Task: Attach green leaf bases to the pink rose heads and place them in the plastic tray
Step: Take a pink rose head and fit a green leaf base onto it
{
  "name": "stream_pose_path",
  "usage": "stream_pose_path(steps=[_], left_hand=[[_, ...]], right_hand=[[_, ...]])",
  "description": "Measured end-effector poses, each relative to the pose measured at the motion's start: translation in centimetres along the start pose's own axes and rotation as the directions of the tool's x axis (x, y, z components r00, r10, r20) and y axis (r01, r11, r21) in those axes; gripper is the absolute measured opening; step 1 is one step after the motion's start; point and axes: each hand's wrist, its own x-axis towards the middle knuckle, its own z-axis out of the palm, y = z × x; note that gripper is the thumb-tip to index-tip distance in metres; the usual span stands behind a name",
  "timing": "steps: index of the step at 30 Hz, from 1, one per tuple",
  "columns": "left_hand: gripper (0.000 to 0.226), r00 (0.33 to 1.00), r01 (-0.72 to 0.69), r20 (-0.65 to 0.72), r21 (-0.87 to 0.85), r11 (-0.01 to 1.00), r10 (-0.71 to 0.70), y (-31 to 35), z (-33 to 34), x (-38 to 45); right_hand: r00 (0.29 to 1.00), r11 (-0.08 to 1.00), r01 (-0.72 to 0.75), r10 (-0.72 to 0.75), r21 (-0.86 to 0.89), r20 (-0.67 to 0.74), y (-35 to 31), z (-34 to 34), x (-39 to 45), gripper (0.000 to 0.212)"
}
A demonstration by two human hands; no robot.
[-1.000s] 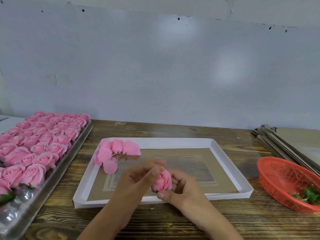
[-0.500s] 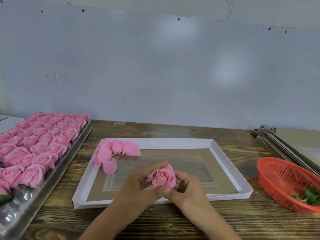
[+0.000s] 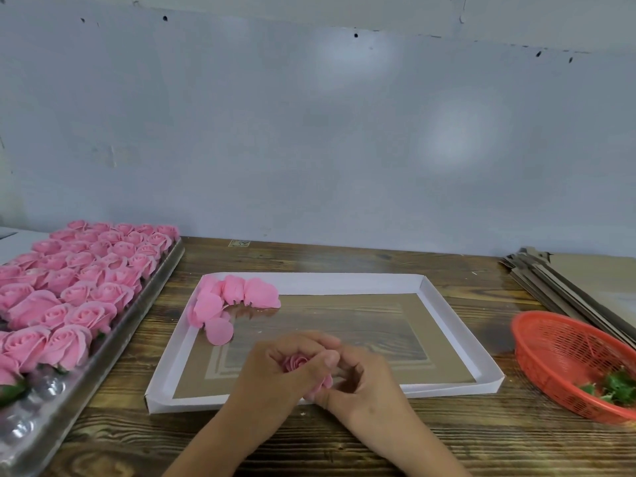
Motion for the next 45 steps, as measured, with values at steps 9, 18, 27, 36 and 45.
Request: stream_pose_path(steps=[9, 18, 27, 36, 45], left_hand=[[0.030, 0.993, 0.096, 0.057, 0.083, 0.992, -0.101, -0.29, 0.47, 0.16], [0.064, 0.997, 0.064, 0.046, -0.124, 0.990, -0.059, -0.20, -0.06, 0.05], [0.013, 1.000, -0.002, -0.016, 0.002, 1.000, 0.002, 0.22, 0.41, 0.10], [0.036, 0.993, 0.115, 0.023, 0.041, 0.993, -0.116, 0.06, 0.53, 0.04], [0.043, 0.975, 0.168, 0.138, 0.040, 0.985, -0.172, 0.21, 0.12, -0.12]], right_hand=[[0.998, 0.997, 0.066, -0.065, 0.034, -0.023, 0.55, -0.04, 0.10, 0.032], [0.990, 0.953, 0.114, -0.086, 0.281, -0.108, 0.45, -0.22, 0.57, 0.027], [0.996, 0.994, 0.094, -0.094, -0.051, -0.004, 0.29, 0.49, 0.06, 0.032], [0.994, 0.990, 0.101, -0.097, 0.098, -0.046, 0.48, 0.28, 0.21, 0.041], [0.984, 0.950, 0.091, -0.039, 0.298, -0.174, 0.82, -0.11, 0.61, 0.029]])
